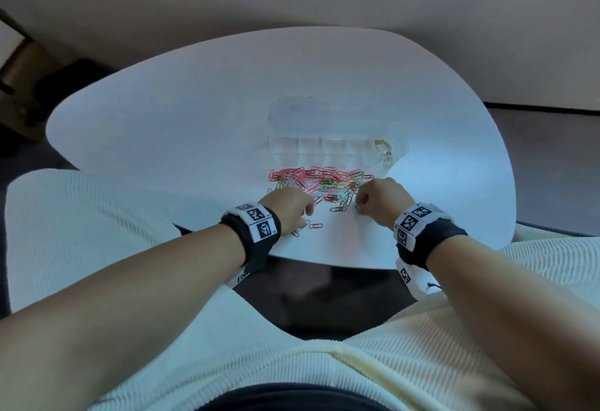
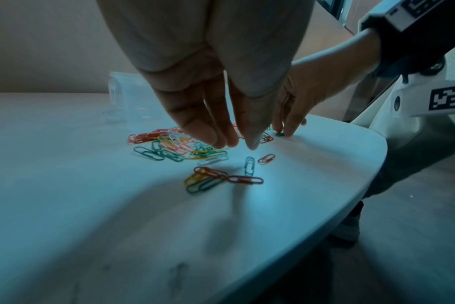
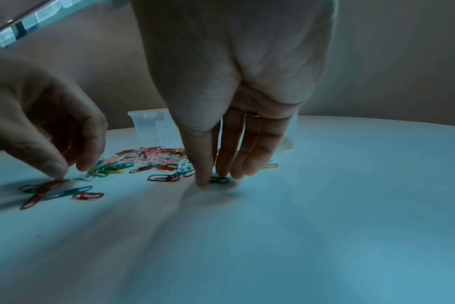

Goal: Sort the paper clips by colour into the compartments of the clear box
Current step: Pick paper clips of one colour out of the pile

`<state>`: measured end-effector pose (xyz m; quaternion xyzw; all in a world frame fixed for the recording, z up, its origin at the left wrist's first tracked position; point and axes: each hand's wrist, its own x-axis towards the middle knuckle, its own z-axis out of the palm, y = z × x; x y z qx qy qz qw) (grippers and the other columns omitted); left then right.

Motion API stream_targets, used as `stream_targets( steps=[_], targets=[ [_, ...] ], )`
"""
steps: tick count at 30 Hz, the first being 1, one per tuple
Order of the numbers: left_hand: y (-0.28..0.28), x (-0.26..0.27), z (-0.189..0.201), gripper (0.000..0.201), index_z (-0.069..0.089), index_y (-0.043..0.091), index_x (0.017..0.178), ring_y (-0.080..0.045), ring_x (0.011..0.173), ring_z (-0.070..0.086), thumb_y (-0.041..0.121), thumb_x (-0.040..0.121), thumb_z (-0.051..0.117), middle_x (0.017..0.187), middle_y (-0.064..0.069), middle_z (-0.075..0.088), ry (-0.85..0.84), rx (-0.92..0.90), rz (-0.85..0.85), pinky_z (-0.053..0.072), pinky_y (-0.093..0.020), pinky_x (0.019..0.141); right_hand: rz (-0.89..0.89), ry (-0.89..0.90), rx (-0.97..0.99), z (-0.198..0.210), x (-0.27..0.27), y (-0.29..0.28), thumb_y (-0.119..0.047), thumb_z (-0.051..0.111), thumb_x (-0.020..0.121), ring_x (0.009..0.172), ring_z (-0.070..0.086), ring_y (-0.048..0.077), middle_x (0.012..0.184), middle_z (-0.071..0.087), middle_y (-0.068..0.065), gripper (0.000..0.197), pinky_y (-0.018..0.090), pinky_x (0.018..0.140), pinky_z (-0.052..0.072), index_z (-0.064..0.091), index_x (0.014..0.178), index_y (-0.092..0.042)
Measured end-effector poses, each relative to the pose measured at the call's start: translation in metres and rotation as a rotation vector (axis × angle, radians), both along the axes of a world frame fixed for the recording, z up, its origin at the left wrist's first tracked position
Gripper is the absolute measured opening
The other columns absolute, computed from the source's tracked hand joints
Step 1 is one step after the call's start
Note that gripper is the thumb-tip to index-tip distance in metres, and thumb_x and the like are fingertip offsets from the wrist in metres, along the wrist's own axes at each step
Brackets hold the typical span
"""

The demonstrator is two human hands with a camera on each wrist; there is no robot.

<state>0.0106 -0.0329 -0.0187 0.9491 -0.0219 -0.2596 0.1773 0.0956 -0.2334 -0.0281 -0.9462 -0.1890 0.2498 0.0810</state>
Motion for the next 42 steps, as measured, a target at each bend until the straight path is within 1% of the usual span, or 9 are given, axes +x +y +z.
stream_targets(
  steps=[5,16,22,26,30,32,36,39,42],
  targets=[
    [0.0,-0.001,-0.009,0.022,0.064,0.016,0.112,-0.02,0.101,0.058,0.018,0.091,0.056,0.109,-0.001,0.065,-0.009,0.015,-0.003,0.041,-0.026,0.076,-0.016,-0.019,-0.027,-0.004,-0.001,0.003,-0.016,0.067,0.084,0.083,0.065,0.028,0.098,0.069,0.009,0.015,0.033,0.074,0.056,0.07,0.098,-0.019],
    [-0.008,0.002,-0.017,0.025,0.064,0.015,0.106,-0.025,0.1,0.06,0.003,0.085,0.054,0.106,-0.004,0.065,0.024,0.076,-0.107,0.05,-0.034,0.082,-0.03,-0.028,-0.08,-0.005,-0.009,0.006,-0.02,0.063,0.078,0.084,0.062,0.026,0.1,0.065,0.003,0.03,0.029,0.068,0.049,0.058,0.107,-0.025],
    [-0.013,0.005,-0.014,0.023,0.06,0.012,0.105,-0.025,0.093,0.057,0.002,0.085,0.054,0.102,-0.006,0.062,0.056,0.136,-0.184,0.043,-0.031,0.069,0.041,-0.092,-0.095,-0.007,-0.017,0.008,-0.024,0.056,0.083,0.082,0.058,0.028,0.095,0.062,0.006,0.026,0.032,0.067,0.048,0.05,0.109,-0.02],
    [-0.016,0.008,-0.007,0.019,0.053,0.022,0.085,-0.024,0.076,0.044,0.003,0.083,0.056,0.084,-0.006,0.049,0.056,0.171,-0.234,0.032,-0.025,0.054,0.021,-0.086,-0.06,-0.006,-0.019,0.008,-0.023,0.055,0.085,0.081,0.057,0.028,0.093,0.062,0.006,0.024,0.032,0.067,0.047,0.051,0.108,-0.019],
    [-0.01,0.016,0.026,0.015,0.072,0.012,0.091,-0.017,0.084,0.06,0.013,0.079,0.063,0.088,0.001,0.066,-0.081,-0.154,0.064,0.046,-0.025,0.069,0.021,-0.101,-0.05,-0.004,-0.017,0.007,-0.017,0.057,0.084,0.078,0.054,0.027,0.094,0.061,0.005,0.017,0.029,0.064,0.042,0.055,0.101,-0.017],
    [-0.003,0.021,0.044,0.009,0.072,0.012,0.081,-0.013,0.076,0.064,0.011,0.076,0.064,0.078,0.005,0.069,-0.098,-0.349,0.299,0.051,-0.024,0.066,0.031,-0.132,-0.056,-0.004,-0.016,0.006,-0.012,0.056,0.082,0.075,0.055,0.028,0.092,0.062,0.005,0.014,0.029,0.061,0.042,0.055,0.096,-0.016],
    [0.014,0.028,0.064,0.012,0.06,0.008,0.07,-0.017,0.061,0.064,0.001,0.08,0.059,0.062,-0.007,0.066,0.012,-0.687,0.568,0.051,-0.027,0.059,0.036,-0.165,-0.09,-0.005,-0.014,0.007,-0.009,0.054,0.083,0.069,0.054,0.028,0.086,0.062,0.008,0.011,0.029,0.06,0.044,0.054,0.092,-0.016],
    [0.027,0.031,0.064,0.024,0.053,0.008,0.065,-0.016,0.051,0.059,-0.009,0.081,0.051,0.057,-0.009,0.057,0.02,-0.776,0.661,0.047,-0.027,0.054,0.033,-0.136,-0.106,-0.006,-0.014,0.008,-0.012,0.056,0.081,0.07,0.055,0.028,0.087,0.061,0.007,0.019,0.028,0.059,0.042,0.051,0.099,-0.017],
    [0.032,0.032,0.053,0.033,0.046,0.01,0.06,-0.014,0.04,0.042,-0.012,0.081,0.035,0.056,-0.007,0.048,0.094,-0.76,0.703,0.037,-0.021,0.045,0.04,-0.125,-0.107,-0.009,-0.019,0.01,-0.012,0.056,0.079,0.072,0.057,0.03,0.086,0.062,0.007,0.029,0.03,0.06,0.045,0.046,0.106,-0.017]
  ],
)
